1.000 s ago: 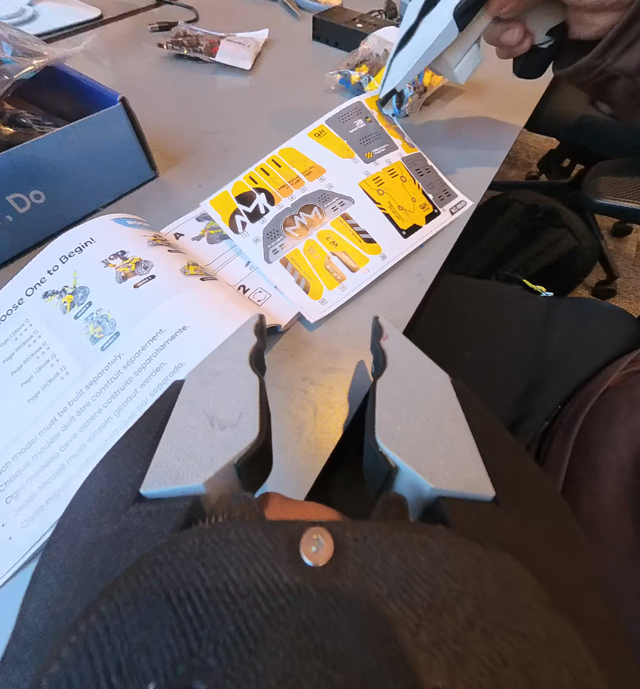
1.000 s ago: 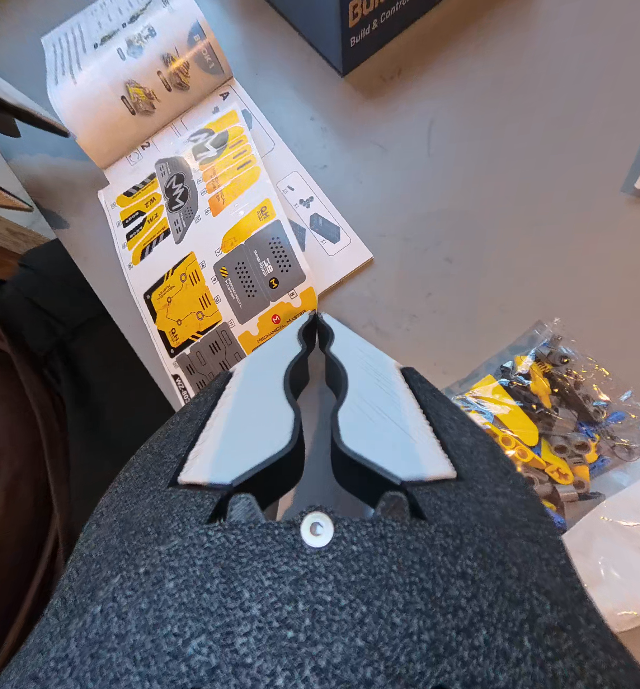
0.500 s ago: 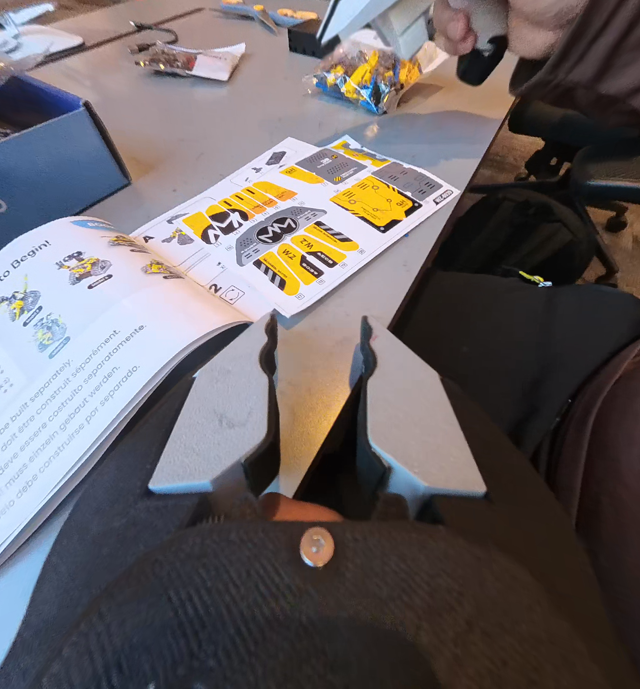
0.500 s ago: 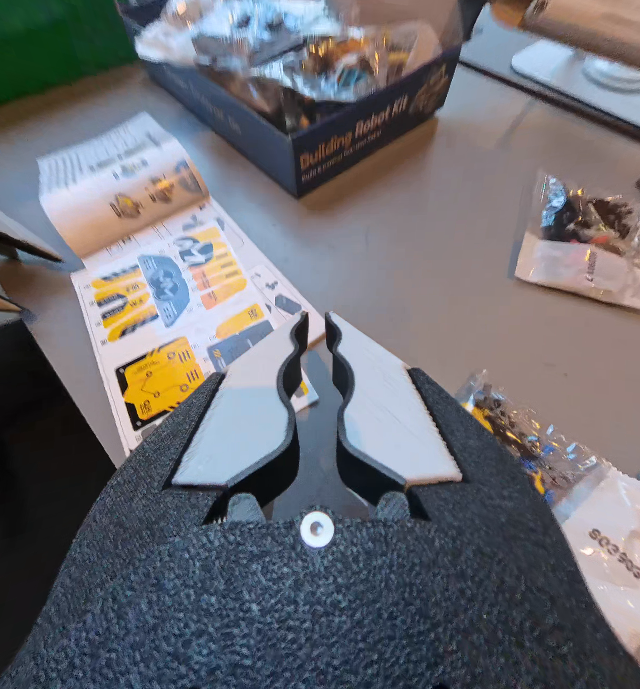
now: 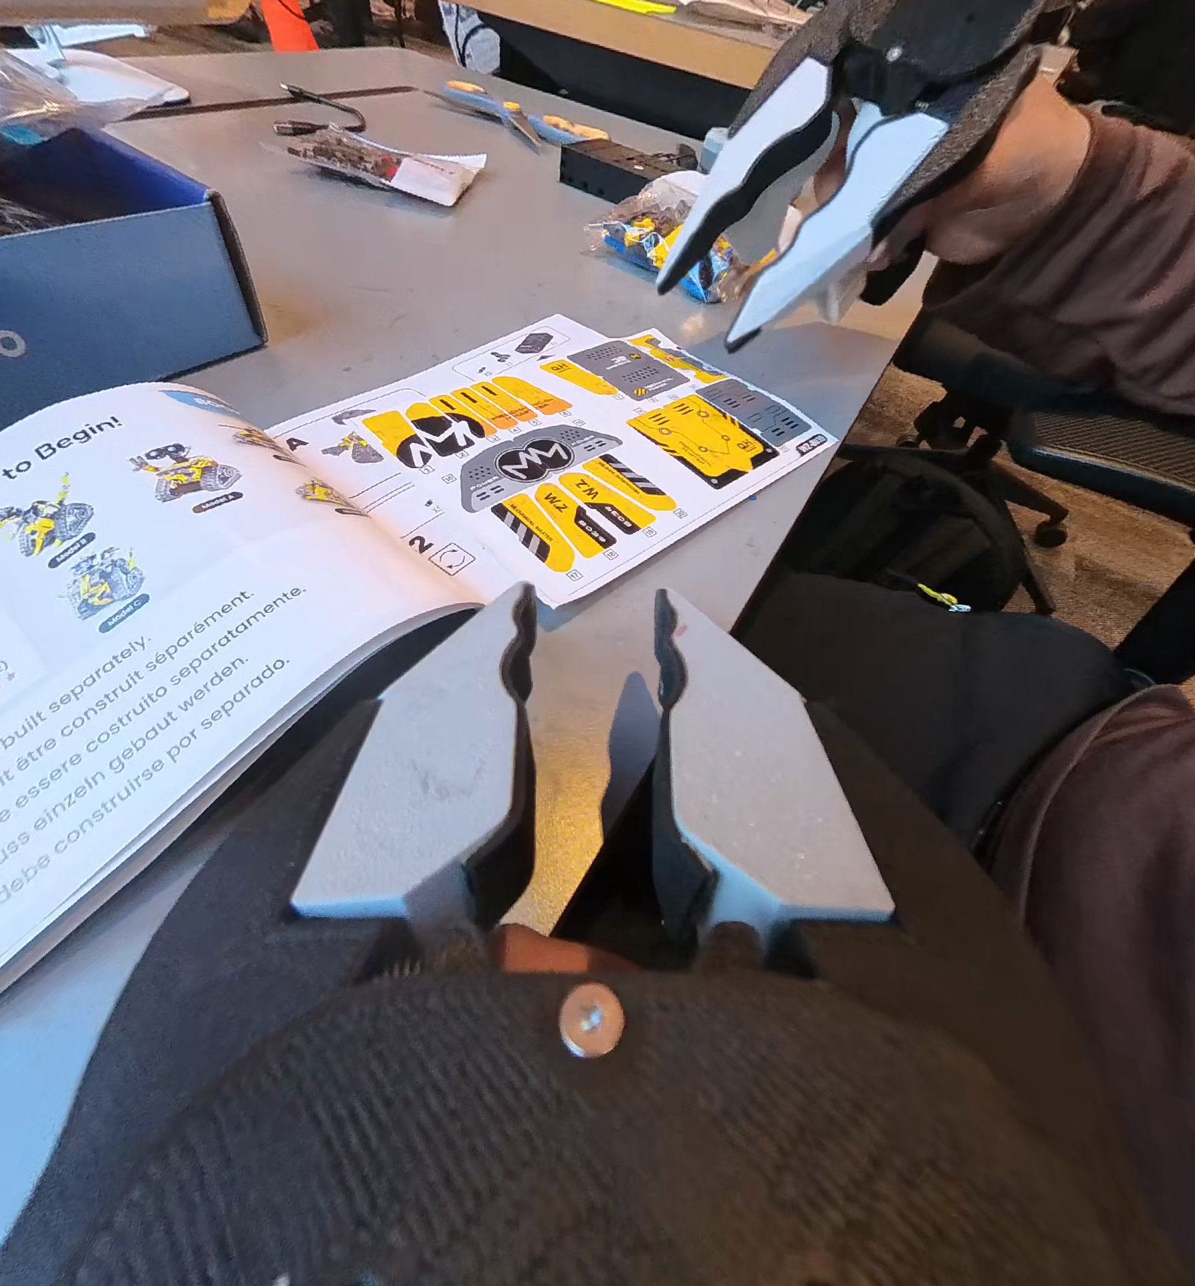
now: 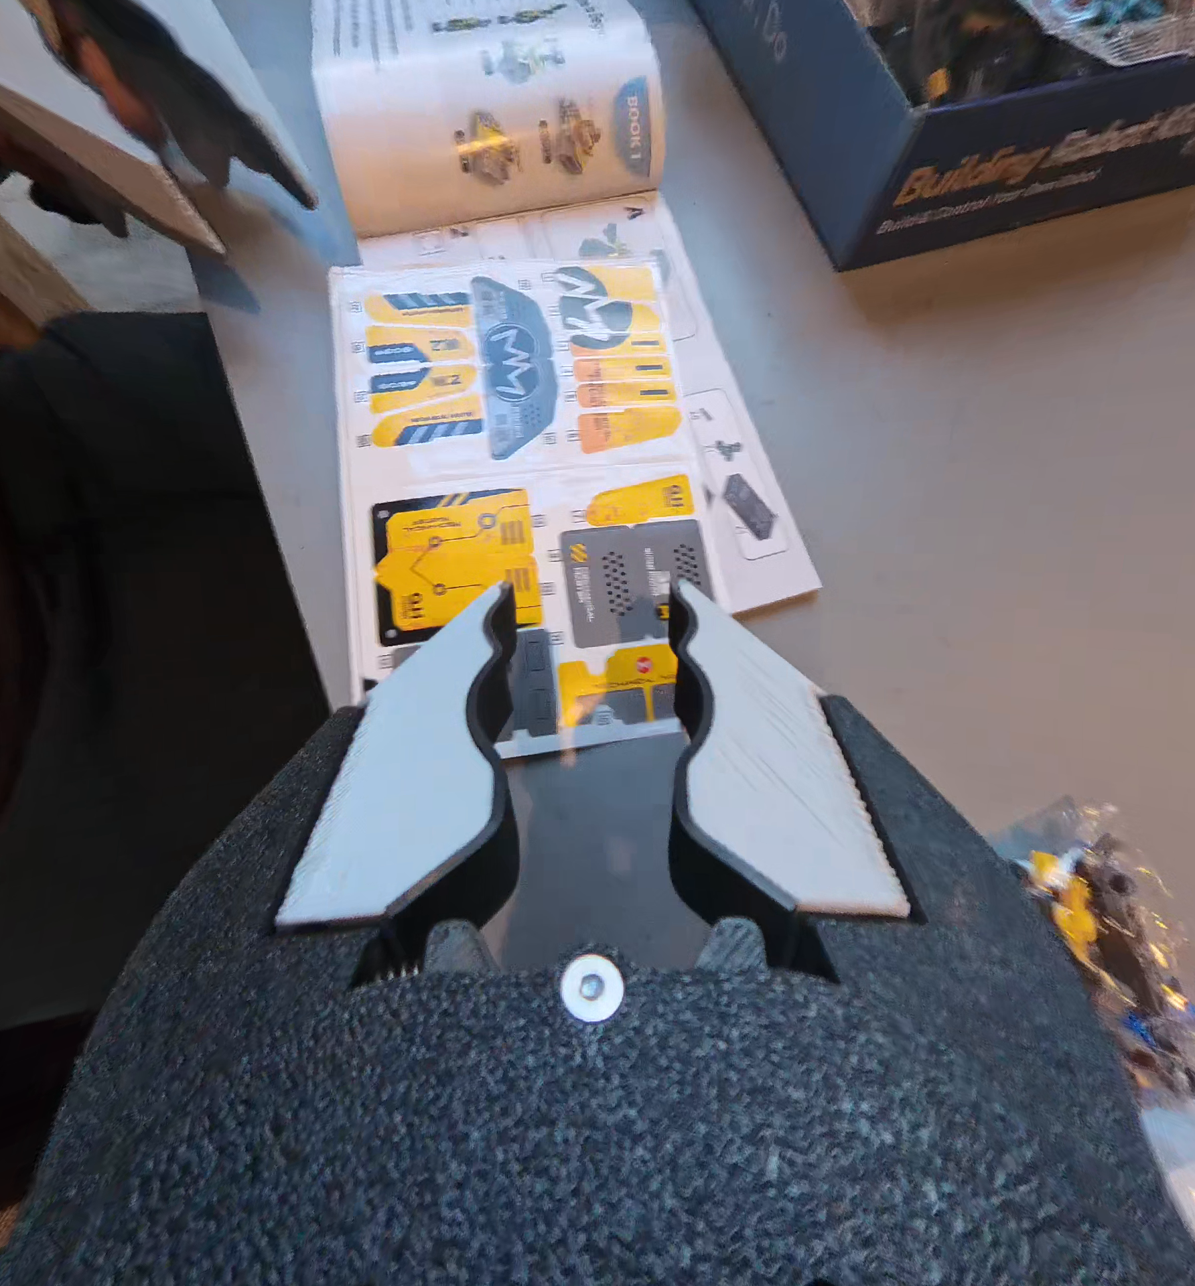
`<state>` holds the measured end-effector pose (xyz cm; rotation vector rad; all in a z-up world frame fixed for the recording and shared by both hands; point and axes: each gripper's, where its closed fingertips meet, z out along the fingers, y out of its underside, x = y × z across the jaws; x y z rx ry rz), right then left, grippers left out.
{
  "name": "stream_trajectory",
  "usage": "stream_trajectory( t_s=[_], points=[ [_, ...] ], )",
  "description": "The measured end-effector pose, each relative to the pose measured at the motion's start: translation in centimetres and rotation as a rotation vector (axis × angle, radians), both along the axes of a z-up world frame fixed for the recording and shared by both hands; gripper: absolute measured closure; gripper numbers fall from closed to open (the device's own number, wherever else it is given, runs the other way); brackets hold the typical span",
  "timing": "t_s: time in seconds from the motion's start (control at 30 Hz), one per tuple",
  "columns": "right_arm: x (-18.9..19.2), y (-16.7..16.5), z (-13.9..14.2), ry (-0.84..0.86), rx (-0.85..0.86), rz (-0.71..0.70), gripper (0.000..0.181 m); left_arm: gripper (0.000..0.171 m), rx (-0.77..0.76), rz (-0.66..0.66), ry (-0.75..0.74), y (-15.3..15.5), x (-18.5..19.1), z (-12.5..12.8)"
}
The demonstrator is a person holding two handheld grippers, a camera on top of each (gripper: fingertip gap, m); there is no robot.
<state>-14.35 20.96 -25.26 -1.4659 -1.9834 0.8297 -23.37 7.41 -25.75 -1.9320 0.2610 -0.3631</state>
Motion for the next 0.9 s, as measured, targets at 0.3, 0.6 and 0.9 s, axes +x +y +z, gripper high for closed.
stream_trajectory(
  t_s=[0.3,0.6,0.9],
  points=[
    [4.7,12.0,6.7,0.288,-0.008,-0.454,0.144,0.141,0.003,-0.003,-0.001,0.0,0.0,0.0],
    [15.0,21.7,6.1,0.429,-0.223,-0.832,0.129,0.146,-0.007,-0.008,-0.025,0.1,0.1,0.1],
    [13.8,17.0,-2.3,-0.019,-0.548,-0.698,0.126,0.148,-0.001,-0.008,-0.03,0.1,0.1,0.1]
  ],
)
